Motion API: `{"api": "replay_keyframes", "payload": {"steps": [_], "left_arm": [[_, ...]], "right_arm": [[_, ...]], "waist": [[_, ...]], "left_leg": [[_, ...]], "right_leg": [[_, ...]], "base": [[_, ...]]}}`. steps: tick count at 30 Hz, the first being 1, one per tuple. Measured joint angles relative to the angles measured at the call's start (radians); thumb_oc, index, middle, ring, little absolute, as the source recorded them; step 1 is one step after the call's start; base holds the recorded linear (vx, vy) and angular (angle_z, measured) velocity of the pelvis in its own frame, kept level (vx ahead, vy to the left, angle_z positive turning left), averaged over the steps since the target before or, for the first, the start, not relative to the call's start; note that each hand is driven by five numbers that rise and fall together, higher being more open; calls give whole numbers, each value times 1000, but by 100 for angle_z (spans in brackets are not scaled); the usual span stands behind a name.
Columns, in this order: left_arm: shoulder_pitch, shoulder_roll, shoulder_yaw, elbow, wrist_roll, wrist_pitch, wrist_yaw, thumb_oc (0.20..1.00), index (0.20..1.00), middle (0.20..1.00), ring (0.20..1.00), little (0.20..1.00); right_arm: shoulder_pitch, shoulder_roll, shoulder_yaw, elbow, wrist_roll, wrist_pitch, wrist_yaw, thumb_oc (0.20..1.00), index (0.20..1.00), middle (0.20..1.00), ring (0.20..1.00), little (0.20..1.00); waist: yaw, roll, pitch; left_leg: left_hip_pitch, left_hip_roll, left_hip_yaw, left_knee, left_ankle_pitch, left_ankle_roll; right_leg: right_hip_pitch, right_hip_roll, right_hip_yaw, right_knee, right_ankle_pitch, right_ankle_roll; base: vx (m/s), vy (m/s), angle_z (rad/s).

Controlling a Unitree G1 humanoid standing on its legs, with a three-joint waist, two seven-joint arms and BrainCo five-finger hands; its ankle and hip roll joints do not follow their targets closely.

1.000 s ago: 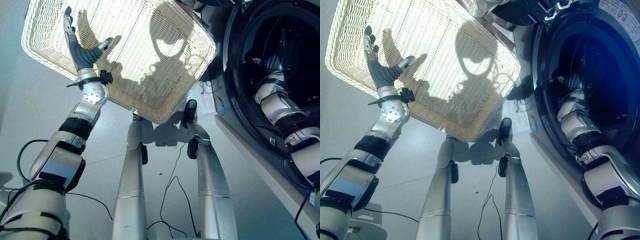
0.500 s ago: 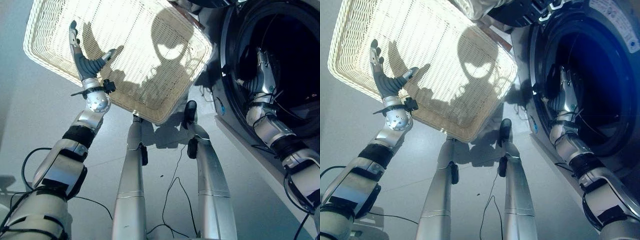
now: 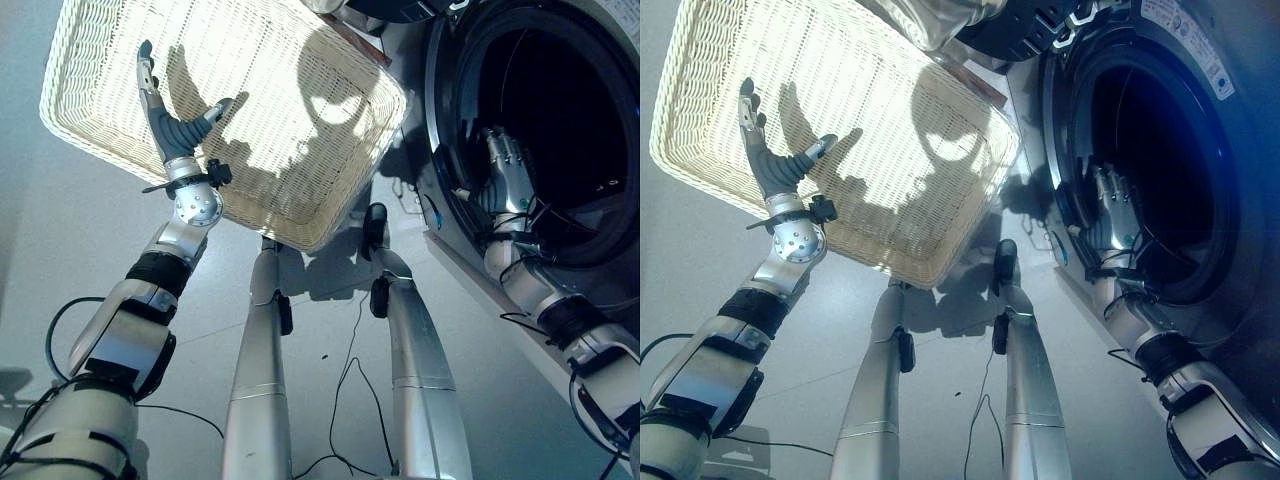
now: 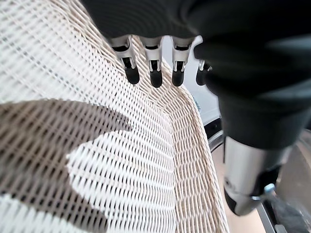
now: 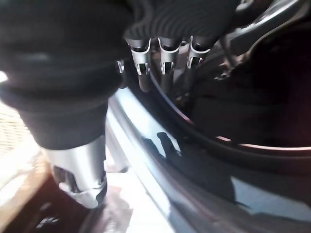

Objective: Put the clothes into the washing machine.

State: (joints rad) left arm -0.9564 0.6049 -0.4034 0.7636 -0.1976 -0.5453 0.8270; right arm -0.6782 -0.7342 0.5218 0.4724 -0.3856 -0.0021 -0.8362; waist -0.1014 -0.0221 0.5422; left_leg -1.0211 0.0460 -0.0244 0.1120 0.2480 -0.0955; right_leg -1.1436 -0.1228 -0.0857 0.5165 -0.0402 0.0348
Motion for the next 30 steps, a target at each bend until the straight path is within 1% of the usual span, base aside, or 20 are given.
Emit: {"api": "replay_keyframes", "payload": {"steps": [3, 4, 6, 7, 8, 9, 11, 12, 13, 15, 18, 19, 20, 21, 23, 25, 26, 29, 30], "left_arm": [[47, -11, 6, 0, 30, 0, -2, 1000, 1000, 1000, 1000, 1000], [82, -25, 20, -4, 30, 1, -7, 1000, 1000, 1000, 1000, 1000], [161, -49, 40, -5, 30, 11, -37, 1000, 1000, 1000, 1000, 1000], [178, -53, 40, -5, 29, 11, -48, 1000, 1000, 1000, 1000, 1000], [231, -57, 41, -5, 29, 13, -74, 1000, 1000, 1000, 1000, 1000], [262, -58, 45, -4, 29, 14, -96, 1000, 1000, 1000, 1000, 1000], [357, -86, 74, 9, 29, 17, -156, 1000, 1000, 1000, 1000, 1000], [414, -110, 81, 41, 28, 18, -199, 1000, 1000, 1000, 1000, 1000], [466, -129, 81, 52, 28, 20, -225, 1000, 1000, 1000, 1000, 1000], [547, -138, 79, 76, 35, 21, -279, 1000, 1000, 1000, 1000, 1000], [638, -155, 82, 123, 59, 34, -326, 1000, 1000, 1000, 1000, 1000], [673, -170, 82, 150, 66, 37, -346, 1000, 1000, 1000, 1000, 1000], [701, -186, 80, 162, 68, 44, -369, 1000, 1000, 1000, 1000, 1000], [747, -210, 81, 163, 68, 52, -397, 1000, 1000, 1000, 1000, 1000], [805, -220, 80, 167, 68, 64, -434, 1000, 1000, 1000, 1000, 1000], [858, -226, 81, 183, 68, 87, -483, 1000, 1000, 1000, 1000, 1000], [885, -228, 81, 191, 68, 96, -509, 1000, 1000, 1000, 1000, 1000], [940, -238, 81, 248, 96, 118, -595, 1000, 1000, 1000, 1000, 1000], [945, -244, 81, 274, 98, 130, -629, 1000, 1000, 1000, 1000, 1000]], "right_arm": [[29, 25, 1, 1, -18, -29, 2, 1000, 1000, 1000, 1000, 1000], [52, 40, 0, 1, -18, -49, 21, 1000, 1000, 1000, 1000, 1000], [115, 64, 6, -5, -18, -103, 94, 1000, 1000, 1000, 1000, 1000], [136, 67, 9, -8, -17, -115, 112, 1000, 1000, 1000, 1000, 1000], [173, 77, 14, -4, -13, -138, 150, 1000, 1000, 1000, 1000, 1000], [197, 89, 13, 10, -12, -153, 173, 1000, 1000, 1000, 1000, 1000], [266, 125, 13, 70, 0, -193, 223, 1000, 1000, 1000, 1000, 1000], [309, 150, 15, 125, 17, -215, 251, 1000, 1000, 1000, 1000, 1000], [360, 155, 17, 135, 27, -233, 269, 1000, 1000, 1000, 1000, 1000], [418, 173, 12, 160, 32, -277, 303, 1000, 1000, 1000, 1000, 1000], [453, 205, 4, 195, 55, -302, 347, 1000, 1000, 1000, 1000, 1000], [466, 233, -13, 219, 63, -306, 365, 1000, 1000, 1000, 1000, 1000], [488, 244, -24, 228, 70, -309, 385, 1000, 1000, 1000, 1000, 1000], [533, 247, -39, 235, 85, -320, 416, 1000, 1000, 1000, 1000, 1000], [551, 251, -43, 260, 116, -321, 461, 1000, 1000, 1000, 1000, 1000], [572, 267, -64, 294, 158, -317, 512, 1000, 1000, 1000, 1000, 1000], [589, 280, -81, 313, 188, -313, 545, 1000, 1000, 1000, 1000, 1000], [632, 337, -135, 430, 313, -267, 652, 1000, 1000, 1000, 1000, 1000], [643, 355, -156, 482, 352, -239, 686, 1000, 1000, 1000, 1000, 1000]], "waist": [[-7, -1, 1], [-7, -4, 2], [-6, -4, 1], [-3, -4, 1], [9, -5, 0], [10, -5, 0], [19, -3, -1], [33, -2, -1], [45, 3, -5], [59, 4, -6], [72, 10, -7], [78, 17, -10], [85, 28, -22], [96, 52, -72], [95, 82, -114], [94, 105, -160], [94, 109, -190], [93, 106, -283], [93, 104, -309]], "left_leg": [[33, 3, 0, 0, -2, -3], [64, 4, 1, 0, -5, -5], [142, 10, 4, -9, -15, -11], [169, 13, 7, -15, -15, -11], [218, 18, 12, -24, -22, -12], [254, 21, 13, -32, -24, -11], [369, 29, 17, -60, -27, -12], [458, 36, 21, -86, -27, -12], [523, 39, 21, -97, -34, -14], [626, 40, 22, -111, -53, -8], [739, 38, 22, -142, -57, -3], [796, 40, 20, -162, -59, 0], [839, 40, 20, -176, -63, 4], [863, 35, 20, -183, -70, 10], [899, 30, 20, -199, -69, 17], [936, 26, 17, -199, -81, 21], [950, 25, 17, -200, -87, 20], [997, 26, 10, -200, -106, 16], [1011, 27, 3, -200, -110, 15]], "right_leg": [[31, 4, 2, 0, 0, 0], [60, 6, 6, 1, -1, 0], [135, 13, 9, -10, -9, 6], [159, 15, 9, -15, -9, 7], [207, 17, 9, -30, -13, 7], [243, 18, 8, -38, -13, 7], [360, 22, 3, -71, -13, 7], [449, 30, -4, -102, -13, 8], [521, 30, -8, -124, -17, 10], [637, 31, -14, -157, -22, 14], [760, 24, -24, -197, -22, 18], [824, 23, -33, -220, -24, 22], [868, 21, -34, -237, -27, 27], [905, 16, -37, -258, -30, 35], [956, 10, -51, -292, -27, 44], [1019, 8, -62, -330, -22, 51], [1041, 7, -64, -348, -20, 52], [1129, 14, -82, -427, -10, 56], [1162, 18, -89, -458, 1, 55]], "base": [[5, 0, -3], [-10, -3, -6], [-20, -15, -8], [-9, -36, -10], [-6, -40, -8], [3, -49, -9], [1, -56, -8], [25, -53, -4], [60, -46, -1], [61, -37, 6], [190, 0, 11], [221, -9, 16], [194, -17, 22], [132, -14, 22], [144, -5, 22], [174, 5, 11], [113, 2, 6], [105, -5, 9], [103, -2, 16]]}}
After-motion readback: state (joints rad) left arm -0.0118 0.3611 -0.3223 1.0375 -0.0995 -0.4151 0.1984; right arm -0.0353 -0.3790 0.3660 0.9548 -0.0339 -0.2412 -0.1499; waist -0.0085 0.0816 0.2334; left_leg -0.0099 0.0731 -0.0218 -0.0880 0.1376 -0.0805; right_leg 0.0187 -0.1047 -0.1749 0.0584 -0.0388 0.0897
